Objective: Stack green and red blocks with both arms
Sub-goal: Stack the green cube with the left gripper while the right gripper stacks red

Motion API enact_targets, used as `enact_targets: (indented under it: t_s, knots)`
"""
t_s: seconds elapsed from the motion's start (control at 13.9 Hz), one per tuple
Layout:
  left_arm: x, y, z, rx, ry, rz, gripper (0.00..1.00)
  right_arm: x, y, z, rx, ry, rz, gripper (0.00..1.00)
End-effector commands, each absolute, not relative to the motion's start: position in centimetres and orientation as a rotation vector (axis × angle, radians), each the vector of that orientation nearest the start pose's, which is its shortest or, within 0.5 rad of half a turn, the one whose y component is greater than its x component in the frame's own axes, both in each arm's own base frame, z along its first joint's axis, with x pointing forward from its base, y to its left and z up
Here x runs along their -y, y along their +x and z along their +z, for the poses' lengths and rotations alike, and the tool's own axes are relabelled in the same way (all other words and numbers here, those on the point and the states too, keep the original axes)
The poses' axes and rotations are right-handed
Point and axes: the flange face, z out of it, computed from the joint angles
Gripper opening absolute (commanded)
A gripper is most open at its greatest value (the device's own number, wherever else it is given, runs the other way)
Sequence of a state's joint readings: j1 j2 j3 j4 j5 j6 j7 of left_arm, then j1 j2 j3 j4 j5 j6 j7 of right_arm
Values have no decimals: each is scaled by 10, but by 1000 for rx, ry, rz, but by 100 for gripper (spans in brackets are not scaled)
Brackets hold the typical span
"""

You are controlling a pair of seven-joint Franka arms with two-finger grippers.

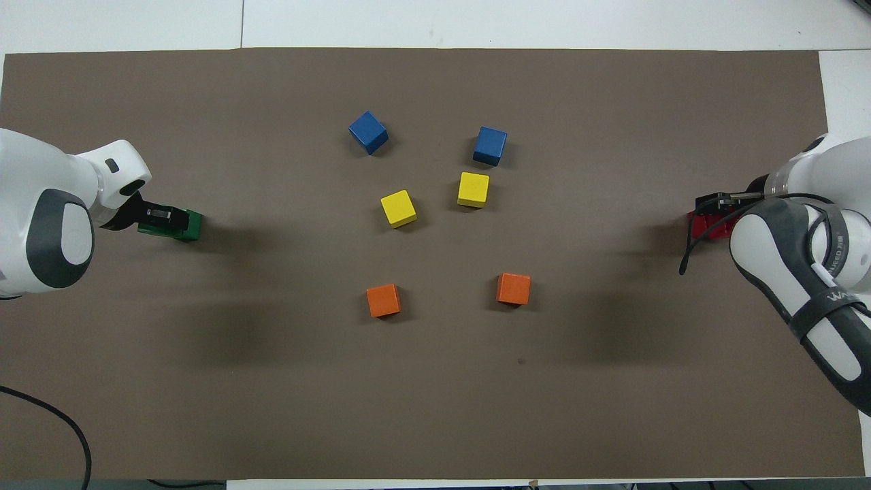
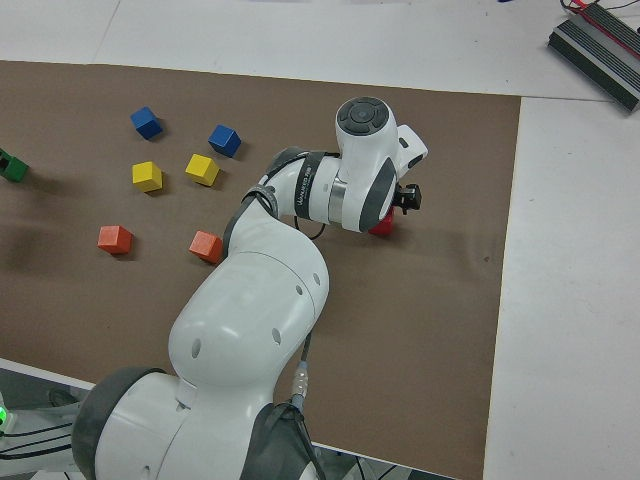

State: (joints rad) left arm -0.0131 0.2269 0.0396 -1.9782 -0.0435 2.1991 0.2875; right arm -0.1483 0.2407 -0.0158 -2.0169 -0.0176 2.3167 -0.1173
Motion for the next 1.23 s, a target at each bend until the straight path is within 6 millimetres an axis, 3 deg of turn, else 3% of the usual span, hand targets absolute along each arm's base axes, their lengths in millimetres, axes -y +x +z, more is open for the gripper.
enact_targets:
  t_s: [0.0,0.07,0.22,0.29,0.43,0.58,0.79,1.01,1.15]
  knots:
    - [-16,593,370,-366,-3164,-10,100,88,598,380,-47,-3151,-74,100]
    - [-17,592,383,-365,-3168,9,100,78,603,401,-28,-3149,-40,100]
    - [-23,587,428,-361,-3167,14,100,60,601,447,-50,-3146,-7,100]
    - [-24,585,451,-358,-3166,17,100,45,595,471,-103,-3145,-26,100]
    - [-24,578,479,-224,-3181,47,100,24,579,510,-78,-3145,-48,100]
    - [-14,571,500,-182,-3184,15,100,6,560,535,-11,-3146,-5,100]
    - [16,558,528,-139,-3188,-9,100,-5,544,547,44,-3144,70,100]
    - [15,549,525,-102,-3190,-11,100,-6,537,550,56,-3142,121,100]
    - [19,544,534,-101,-3189,-10,100,-4,535,550,47,-3143,149,100]
